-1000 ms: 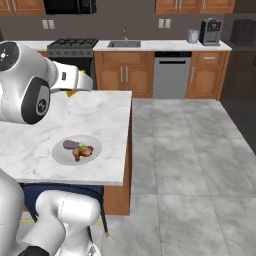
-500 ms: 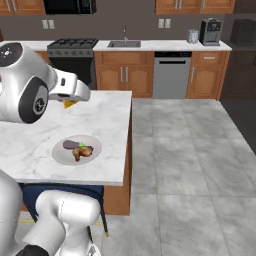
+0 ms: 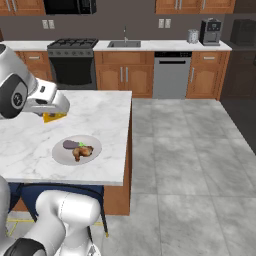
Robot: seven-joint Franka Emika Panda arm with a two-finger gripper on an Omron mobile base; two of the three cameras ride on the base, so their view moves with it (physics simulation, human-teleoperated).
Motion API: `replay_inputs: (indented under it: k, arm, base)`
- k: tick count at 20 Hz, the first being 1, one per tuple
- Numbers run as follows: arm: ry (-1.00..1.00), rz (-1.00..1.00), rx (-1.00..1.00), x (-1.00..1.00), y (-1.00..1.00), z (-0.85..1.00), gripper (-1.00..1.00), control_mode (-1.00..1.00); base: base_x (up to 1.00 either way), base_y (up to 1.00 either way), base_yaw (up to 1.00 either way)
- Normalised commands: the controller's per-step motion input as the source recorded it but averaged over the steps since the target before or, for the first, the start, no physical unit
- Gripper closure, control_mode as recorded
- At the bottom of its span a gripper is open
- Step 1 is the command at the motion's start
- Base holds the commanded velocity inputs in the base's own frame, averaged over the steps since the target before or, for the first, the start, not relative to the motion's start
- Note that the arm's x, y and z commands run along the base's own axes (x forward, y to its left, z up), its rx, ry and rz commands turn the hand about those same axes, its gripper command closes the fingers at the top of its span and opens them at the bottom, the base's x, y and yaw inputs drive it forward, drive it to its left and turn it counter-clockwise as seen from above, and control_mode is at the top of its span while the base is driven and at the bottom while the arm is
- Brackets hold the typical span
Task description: Take the cheese, chicken drumstick, and eggplant from the fridge and place them on the plate on the dining counter to create an appetizer plate.
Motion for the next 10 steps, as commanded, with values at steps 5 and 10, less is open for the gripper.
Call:
replay_inputs:
  k: [5,10]
  arm:
    - [0.12,0.0,0.0,-0.24,0.57,-0.44,1.0,-1.0]
    - [0.09,0.01,0.0,0.0,0.32,-0.35,1.0,-1.0]
  base:
    - [0.0,0.0,0.0]
    - [0.0,0.0,0.0]
